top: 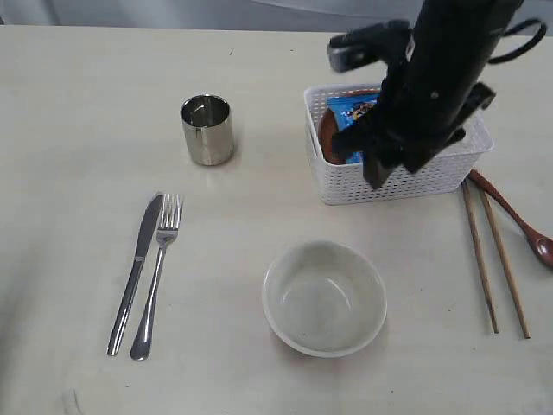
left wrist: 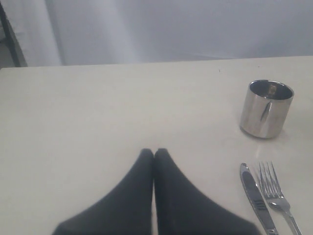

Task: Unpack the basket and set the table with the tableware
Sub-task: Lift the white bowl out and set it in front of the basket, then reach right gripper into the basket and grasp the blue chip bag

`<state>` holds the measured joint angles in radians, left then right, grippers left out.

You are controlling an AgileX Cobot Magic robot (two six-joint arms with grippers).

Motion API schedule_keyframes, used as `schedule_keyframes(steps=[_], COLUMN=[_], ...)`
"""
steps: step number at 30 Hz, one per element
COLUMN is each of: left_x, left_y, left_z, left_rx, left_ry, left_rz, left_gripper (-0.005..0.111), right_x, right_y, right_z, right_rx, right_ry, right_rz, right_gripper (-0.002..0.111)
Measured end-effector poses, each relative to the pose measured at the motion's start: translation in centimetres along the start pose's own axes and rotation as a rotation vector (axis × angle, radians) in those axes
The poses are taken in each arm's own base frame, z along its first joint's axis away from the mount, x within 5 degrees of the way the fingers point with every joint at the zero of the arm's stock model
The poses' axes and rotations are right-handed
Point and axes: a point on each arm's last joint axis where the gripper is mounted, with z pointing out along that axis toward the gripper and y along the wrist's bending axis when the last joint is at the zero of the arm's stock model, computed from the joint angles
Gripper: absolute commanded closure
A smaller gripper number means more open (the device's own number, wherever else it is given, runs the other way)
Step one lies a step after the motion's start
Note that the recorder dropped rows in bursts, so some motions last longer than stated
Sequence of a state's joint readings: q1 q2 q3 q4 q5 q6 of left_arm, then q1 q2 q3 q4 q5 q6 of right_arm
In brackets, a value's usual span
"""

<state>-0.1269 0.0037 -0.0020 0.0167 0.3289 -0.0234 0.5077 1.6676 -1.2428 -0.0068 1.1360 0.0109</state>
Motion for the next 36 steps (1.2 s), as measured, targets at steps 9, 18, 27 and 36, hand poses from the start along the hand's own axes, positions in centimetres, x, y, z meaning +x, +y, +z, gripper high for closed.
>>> schedule_keyframes(steps=[9,18,27,36], left_x=[0.0,0.0,0.0,0.0], left_y=[0.0,0.0,0.0,0.0], left_z=[0.0,0.0,0.0,0.0], left_rx=[0.0,0.0,0.0,0.0], left_ry=[0.0,0.0,0.0,0.0], left_rz=[0.0,0.0,0.0,0.0], left_gripper=[0.107,0.107,0.107,0.107], right_x=[-2.4,-4.8,-5.2,-5.3], right_y=[-8.1,-8.6,-8.8,-8.8], right_z=[-0.1,5.5,8.0,8.1], right_rx=[0.009,-0.01,-0.011,-0.009], right_ry=[-0.18,-0.184,-0.153,-0.153], right_rz=[0.269,0.248,0.244,0.219], right_gripper=[0.047,0.047,0.049,0.108])
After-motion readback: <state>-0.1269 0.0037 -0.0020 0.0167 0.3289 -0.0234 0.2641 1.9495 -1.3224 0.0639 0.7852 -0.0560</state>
